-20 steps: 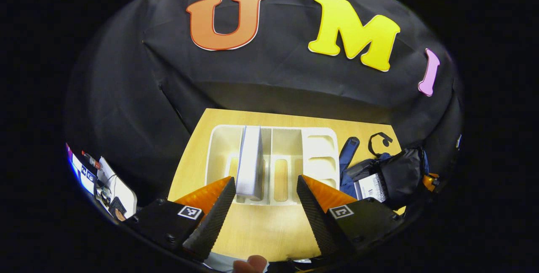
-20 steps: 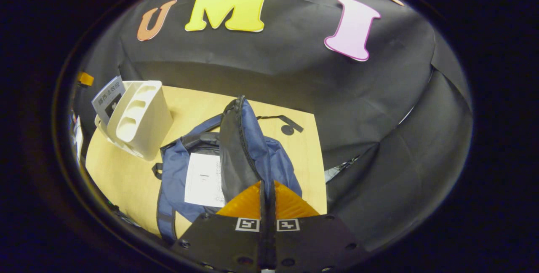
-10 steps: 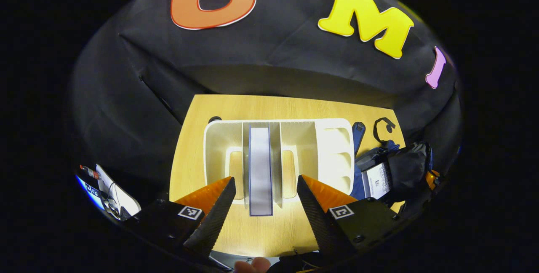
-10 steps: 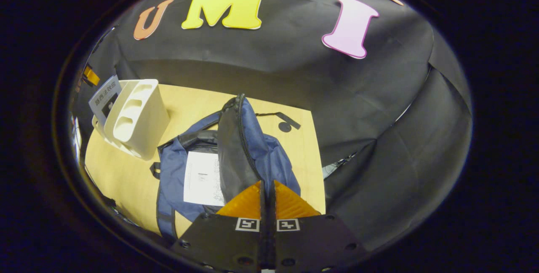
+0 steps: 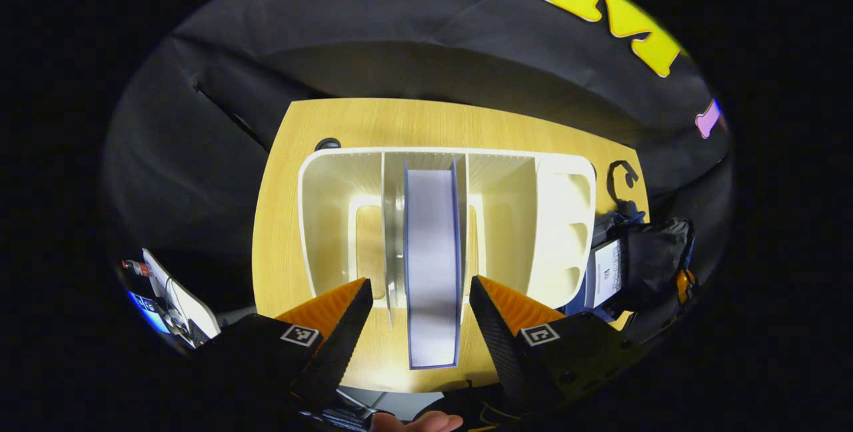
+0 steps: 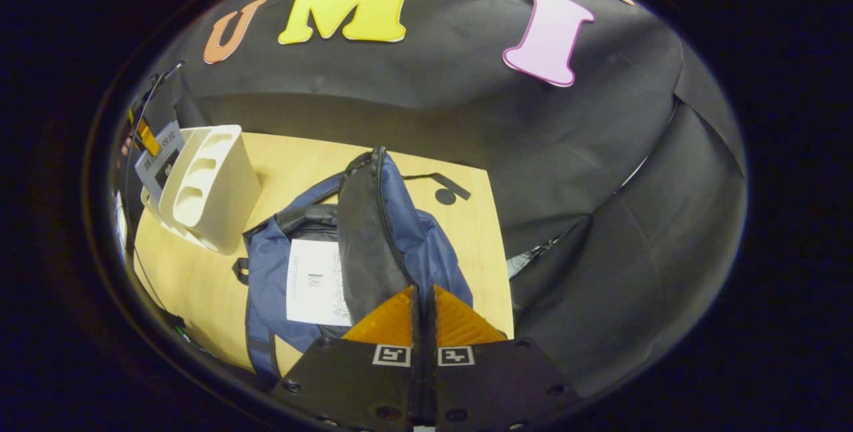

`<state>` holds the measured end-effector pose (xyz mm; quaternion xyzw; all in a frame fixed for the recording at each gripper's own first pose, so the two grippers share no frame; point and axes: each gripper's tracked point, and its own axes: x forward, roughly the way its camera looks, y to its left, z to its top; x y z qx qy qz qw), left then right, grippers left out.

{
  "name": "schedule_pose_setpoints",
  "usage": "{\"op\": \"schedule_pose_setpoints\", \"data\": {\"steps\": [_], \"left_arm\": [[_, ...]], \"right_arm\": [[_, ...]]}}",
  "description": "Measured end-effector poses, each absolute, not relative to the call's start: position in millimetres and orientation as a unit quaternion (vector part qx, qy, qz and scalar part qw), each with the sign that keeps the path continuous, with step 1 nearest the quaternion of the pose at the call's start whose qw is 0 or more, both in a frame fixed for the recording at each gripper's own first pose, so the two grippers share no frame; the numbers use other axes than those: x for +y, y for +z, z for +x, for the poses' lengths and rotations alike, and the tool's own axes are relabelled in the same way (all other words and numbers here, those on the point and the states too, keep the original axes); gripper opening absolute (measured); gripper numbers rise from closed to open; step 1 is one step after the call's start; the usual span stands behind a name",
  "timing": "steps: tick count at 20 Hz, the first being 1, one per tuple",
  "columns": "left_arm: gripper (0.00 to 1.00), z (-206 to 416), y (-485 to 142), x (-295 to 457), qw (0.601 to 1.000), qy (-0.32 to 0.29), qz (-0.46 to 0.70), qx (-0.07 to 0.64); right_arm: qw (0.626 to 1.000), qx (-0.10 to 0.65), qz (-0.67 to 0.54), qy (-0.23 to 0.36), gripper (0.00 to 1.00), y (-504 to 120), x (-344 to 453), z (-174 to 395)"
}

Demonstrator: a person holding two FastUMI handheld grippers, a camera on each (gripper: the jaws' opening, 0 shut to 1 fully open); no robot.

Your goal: Open the schoolbag, grab two books from the bookshelf and put them into the schoolbag.

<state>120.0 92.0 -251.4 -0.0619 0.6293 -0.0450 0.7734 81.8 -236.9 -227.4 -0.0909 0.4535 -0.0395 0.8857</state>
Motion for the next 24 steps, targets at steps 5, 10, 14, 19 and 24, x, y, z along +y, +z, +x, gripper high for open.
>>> {"op": "schedule_pose_setpoints", "data": {"steps": [5, 10, 14, 19, 24], "left_arm": [[0.93, 119.4, -265.1, 89.1, 0.752, -0.050, -0.064, 0.654], [0.82, 121.3, -273.8, 92.3, 0.741, -0.041, -0.065, 0.667], [0.67, 119.8, -276.6, 91.6, 0.734, -0.038, -0.062, 0.676], [0.47, 116.6, -276.0, 94.6, 0.726, -0.021, -0.061, 0.684], [0.43, 104.2, -253.7, 105.2, 0.731, -0.008, -0.053, 0.680]], "right_arm": [[0.884, 0.456, -0.093, -0.041, 0.00, -229.1, -237.8, 83.1], [0.884, 0.457, -0.089, -0.041, 0.00, -230.3, -238.3, 83.1], [0.885, 0.456, -0.087, -0.041, 0.00, -230.4, -239.5, 82.9], [0.886, 0.454, -0.085, -0.039, 0.00, -231.0, -240.6, 82.5], [0.889, 0.450, -0.081, -0.034, 0.00, -231.5, -240.6, 83.3]]}}
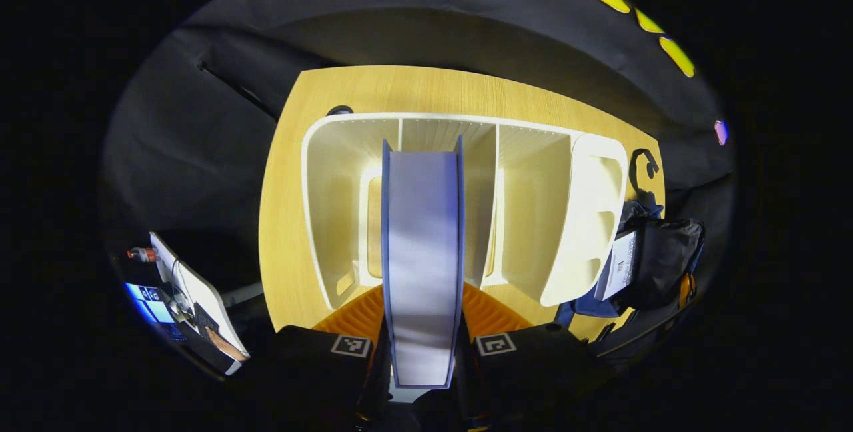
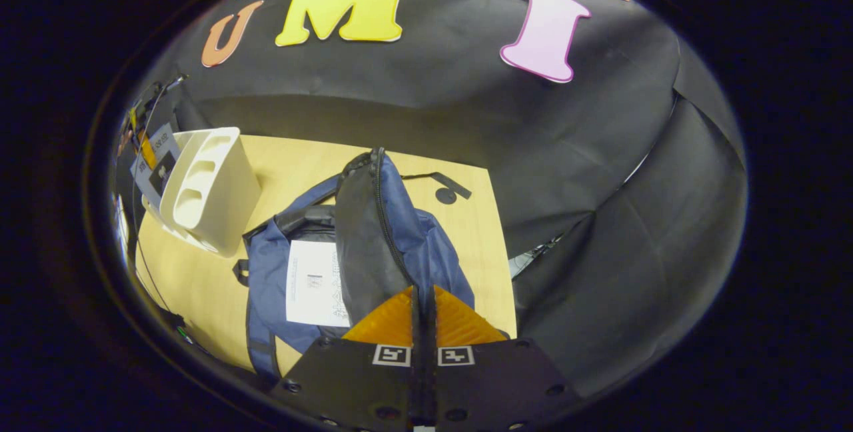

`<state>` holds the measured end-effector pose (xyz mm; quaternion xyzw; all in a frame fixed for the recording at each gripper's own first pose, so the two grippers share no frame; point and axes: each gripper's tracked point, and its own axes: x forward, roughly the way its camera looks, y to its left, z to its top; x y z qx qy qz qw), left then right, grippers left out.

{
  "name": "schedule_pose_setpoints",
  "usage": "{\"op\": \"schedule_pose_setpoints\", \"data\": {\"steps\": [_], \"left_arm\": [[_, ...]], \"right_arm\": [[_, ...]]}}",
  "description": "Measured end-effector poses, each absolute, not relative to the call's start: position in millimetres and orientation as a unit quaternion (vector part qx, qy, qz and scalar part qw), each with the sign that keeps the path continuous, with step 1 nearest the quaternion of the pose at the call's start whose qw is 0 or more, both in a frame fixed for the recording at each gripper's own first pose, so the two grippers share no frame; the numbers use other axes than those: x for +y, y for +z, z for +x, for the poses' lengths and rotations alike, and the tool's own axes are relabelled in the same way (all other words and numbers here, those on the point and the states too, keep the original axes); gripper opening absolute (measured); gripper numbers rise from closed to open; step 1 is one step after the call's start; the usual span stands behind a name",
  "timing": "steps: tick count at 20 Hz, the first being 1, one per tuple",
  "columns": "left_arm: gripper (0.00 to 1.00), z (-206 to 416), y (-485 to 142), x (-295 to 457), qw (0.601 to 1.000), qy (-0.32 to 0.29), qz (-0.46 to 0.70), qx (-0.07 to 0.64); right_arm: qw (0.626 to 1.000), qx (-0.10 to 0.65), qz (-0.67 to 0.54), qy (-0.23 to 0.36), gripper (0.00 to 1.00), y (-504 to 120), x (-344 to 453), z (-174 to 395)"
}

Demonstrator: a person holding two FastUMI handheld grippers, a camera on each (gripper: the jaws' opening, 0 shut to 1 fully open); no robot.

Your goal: Open the schoolbag, grab two books from the bookshelf and put them into the schoolbag.

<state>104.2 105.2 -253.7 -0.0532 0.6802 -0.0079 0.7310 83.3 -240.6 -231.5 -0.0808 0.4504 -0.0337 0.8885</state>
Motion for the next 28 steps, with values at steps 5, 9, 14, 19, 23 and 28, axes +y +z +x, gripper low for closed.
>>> {"op": "schedule_pose_setpoints", "data": {"steps": [5, 9, 14, 19, 23, 28], "left_arm": [[0.39, 76.5, -211.6, 107.8, 0.746, -0.019, -0.065, 0.663], [0.42, 46.5, -165.7, 95.4, 0.748, -0.041, -0.121, 0.651], [0.42, 26.7, -107.4, 102.4, 0.781, -0.052, -0.141, 0.607], [0.42, 24.4, -68.5, 58.6, 0.807, -0.118, -0.180, 0.550], [0.42, 27.8, -60.8, -10.9, 0.798, -0.187, -0.222, 0.529], [0.46, 11.4, -96.6, -108.9, 0.763, -0.247, -0.266, 0.535]], "right_arm": [[0.892, 0.444, -0.080, -0.025, 0.00, -230.0, -236.7, 81.2], [0.894, 0.440, -0.082, -0.016, 0.00, -228.3, -232.8, 77.1], [0.897, 0.435, -0.081, -0.009, 0.00, -226.6, -226.8, 73.3], [0.899, 0.432, -0.072, -0.006, 0.00, -225.0, -225.1, 67.3], [0.899, 0.432, -0.067, -0.007, 0.00, -223.3, -226.7, 66.0], [0.899, 0.433, -0.063, -0.008, 0.00, -221.6, -228.8, 64.7]]}}
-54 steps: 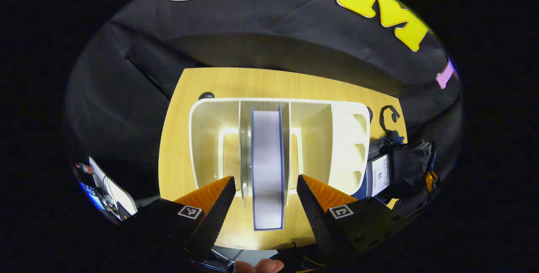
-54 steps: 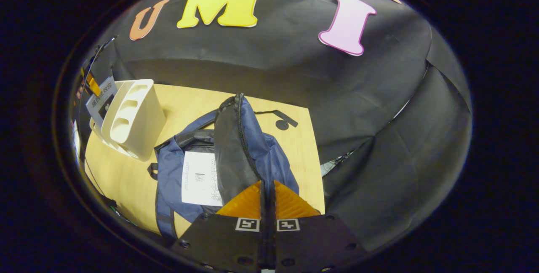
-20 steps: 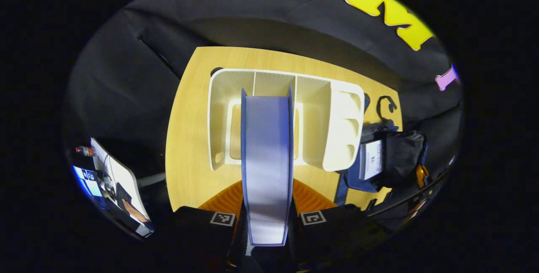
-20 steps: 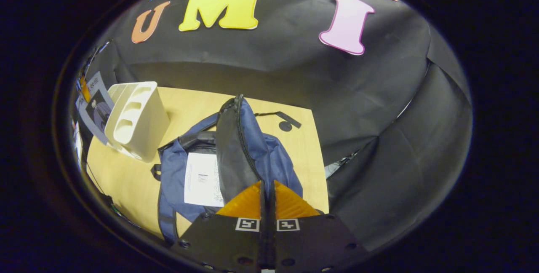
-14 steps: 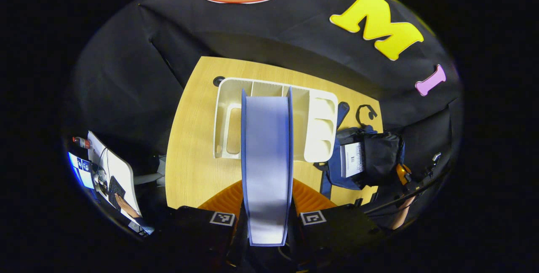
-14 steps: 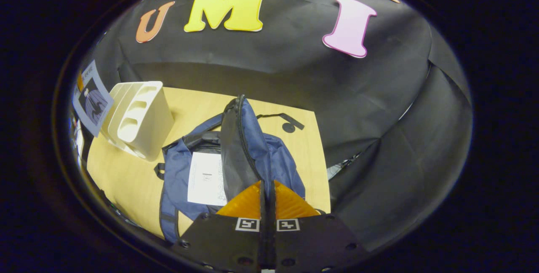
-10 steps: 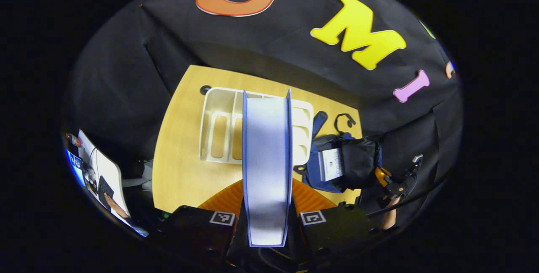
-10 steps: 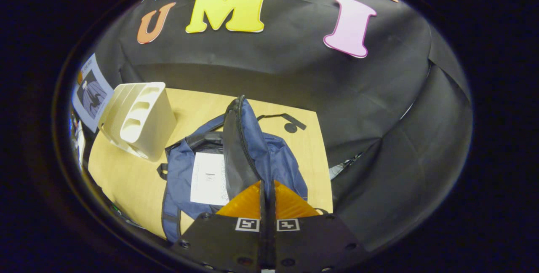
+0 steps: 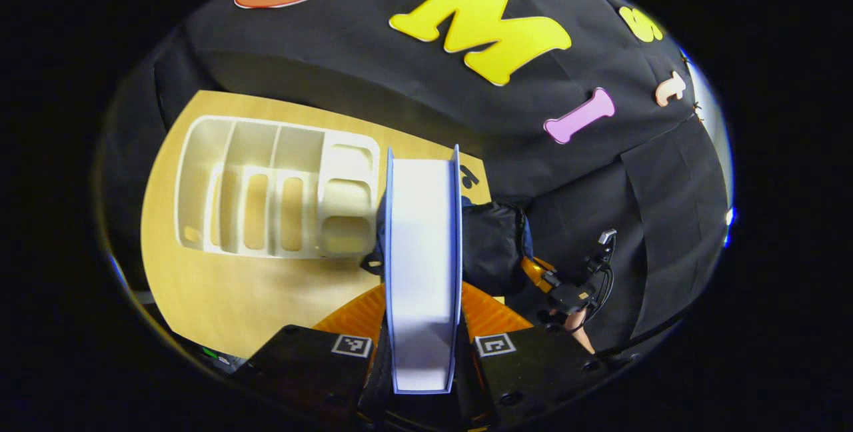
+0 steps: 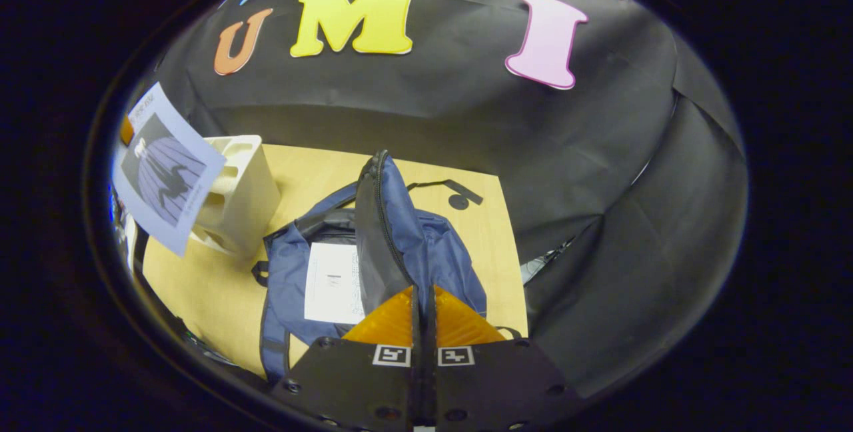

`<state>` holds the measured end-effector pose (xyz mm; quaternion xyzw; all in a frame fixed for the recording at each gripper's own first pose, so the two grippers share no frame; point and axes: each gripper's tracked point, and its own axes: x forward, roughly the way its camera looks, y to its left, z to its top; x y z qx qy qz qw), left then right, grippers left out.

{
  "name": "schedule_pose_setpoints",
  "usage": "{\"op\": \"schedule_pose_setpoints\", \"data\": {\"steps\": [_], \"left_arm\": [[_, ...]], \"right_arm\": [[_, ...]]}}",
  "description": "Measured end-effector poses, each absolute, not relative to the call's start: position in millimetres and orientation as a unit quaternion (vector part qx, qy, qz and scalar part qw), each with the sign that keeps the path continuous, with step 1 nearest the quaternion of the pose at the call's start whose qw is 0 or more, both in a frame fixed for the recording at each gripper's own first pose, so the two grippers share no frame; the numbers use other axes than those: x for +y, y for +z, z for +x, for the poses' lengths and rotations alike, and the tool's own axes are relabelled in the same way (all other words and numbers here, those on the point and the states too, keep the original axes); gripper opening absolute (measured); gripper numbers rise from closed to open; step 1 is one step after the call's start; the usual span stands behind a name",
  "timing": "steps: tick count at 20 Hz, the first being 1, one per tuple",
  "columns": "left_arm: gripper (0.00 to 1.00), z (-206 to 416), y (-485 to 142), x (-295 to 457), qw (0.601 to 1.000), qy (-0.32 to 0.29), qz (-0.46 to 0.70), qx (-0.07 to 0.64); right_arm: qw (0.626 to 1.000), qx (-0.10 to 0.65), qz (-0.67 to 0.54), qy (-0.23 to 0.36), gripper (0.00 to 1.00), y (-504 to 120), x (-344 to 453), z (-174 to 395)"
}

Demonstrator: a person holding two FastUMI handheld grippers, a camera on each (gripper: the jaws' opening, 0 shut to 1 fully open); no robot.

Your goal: Open the schoolbag, grab two books from the bookshelf and put them into the schoolbag.

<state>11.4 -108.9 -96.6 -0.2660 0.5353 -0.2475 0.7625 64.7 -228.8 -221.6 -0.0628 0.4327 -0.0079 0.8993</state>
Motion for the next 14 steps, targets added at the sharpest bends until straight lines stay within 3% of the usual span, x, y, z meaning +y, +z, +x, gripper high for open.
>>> {"op": "schedule_pose_setpoints", "data": {"steps": [3, 9, 10, 14], "left_arm": [[0.42, 3.8, -117.6, -159.1, 0.744, -0.266, -0.305, 0.531], [0.46, 7.2, -187.2, -222.5, 0.723, -0.241, -0.342, 0.549], [0.42, 8.5, -197.6, -231.3, 0.718, -0.235, -0.353, 0.552], [0.42, 11.6, -223.1, -260.2, 0.708, -0.230, -0.374, 0.553]], "right_arm": [[0.899, 0.433, -0.059, -0.010, 0.00, -221.2, -229.5, 65.2], [0.900, 0.434, -0.053, -0.008, 0.00, -219.3, -228.8, 64.4], [0.900, 0.433, -0.051, -0.007, 0.00, -218.3, -228.7, 63.7], [0.900, 0.434, -0.050, -0.009, 0.00, -217.9, -234.4, 63.3]]}}
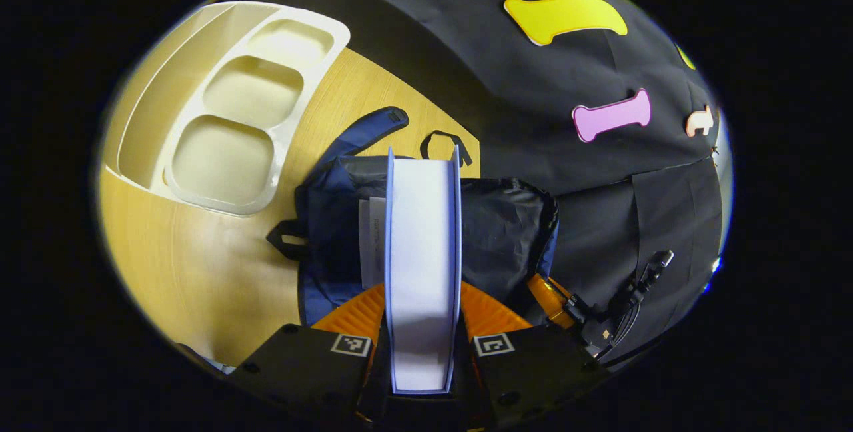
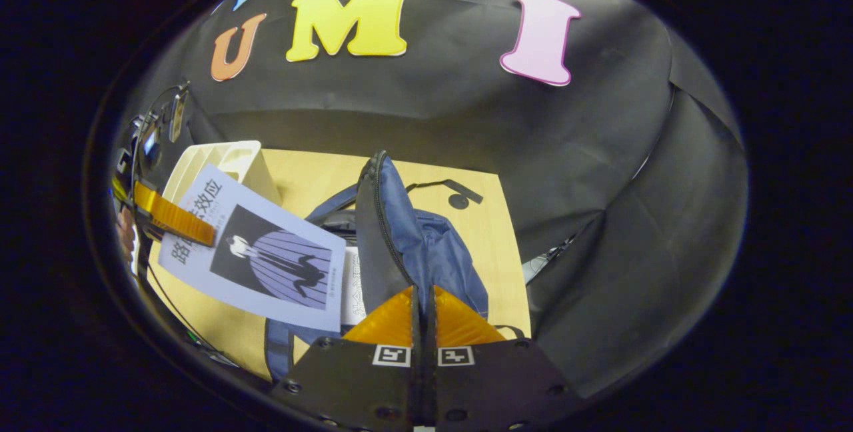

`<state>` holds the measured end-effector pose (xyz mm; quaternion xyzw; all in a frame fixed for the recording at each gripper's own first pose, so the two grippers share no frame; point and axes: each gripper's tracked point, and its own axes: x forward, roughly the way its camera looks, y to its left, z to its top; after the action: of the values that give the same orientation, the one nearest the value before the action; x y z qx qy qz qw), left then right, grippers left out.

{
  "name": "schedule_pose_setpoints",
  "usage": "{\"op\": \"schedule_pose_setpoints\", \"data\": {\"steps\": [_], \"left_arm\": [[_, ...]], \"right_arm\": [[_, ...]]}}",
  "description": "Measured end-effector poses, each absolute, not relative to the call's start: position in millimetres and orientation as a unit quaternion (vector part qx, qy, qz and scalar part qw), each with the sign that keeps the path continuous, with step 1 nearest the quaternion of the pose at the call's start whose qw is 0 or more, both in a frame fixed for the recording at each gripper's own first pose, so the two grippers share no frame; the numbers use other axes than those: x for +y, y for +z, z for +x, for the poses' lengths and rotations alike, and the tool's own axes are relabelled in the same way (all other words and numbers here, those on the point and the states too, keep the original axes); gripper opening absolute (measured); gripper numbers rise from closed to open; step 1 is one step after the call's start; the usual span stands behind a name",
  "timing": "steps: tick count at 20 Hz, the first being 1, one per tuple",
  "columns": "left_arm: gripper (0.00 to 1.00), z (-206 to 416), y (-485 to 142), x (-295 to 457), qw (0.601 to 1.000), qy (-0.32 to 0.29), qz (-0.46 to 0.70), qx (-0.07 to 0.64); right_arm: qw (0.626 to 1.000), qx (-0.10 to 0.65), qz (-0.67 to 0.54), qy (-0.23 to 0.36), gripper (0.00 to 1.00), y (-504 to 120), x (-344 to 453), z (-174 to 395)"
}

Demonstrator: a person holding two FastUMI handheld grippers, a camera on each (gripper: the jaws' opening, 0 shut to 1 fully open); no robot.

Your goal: Open the schoolbag, grab two books from the bookshelf and put them into the schoolbag.

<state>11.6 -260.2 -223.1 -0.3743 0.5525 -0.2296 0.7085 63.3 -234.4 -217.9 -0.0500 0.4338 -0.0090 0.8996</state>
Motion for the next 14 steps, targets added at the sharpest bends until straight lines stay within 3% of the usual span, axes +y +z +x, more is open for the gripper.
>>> {"op": "schedule_pose_setpoints", "data": {"steps": [14], "left_arm": [[0.42, 27.3, -266.4, -325.0, 0.703, -0.248, -0.426, 0.512]], "right_arm": [[0.901, 0.430, -0.055, -0.012, 0.00, -204.6, -246.5, 73.2]]}}
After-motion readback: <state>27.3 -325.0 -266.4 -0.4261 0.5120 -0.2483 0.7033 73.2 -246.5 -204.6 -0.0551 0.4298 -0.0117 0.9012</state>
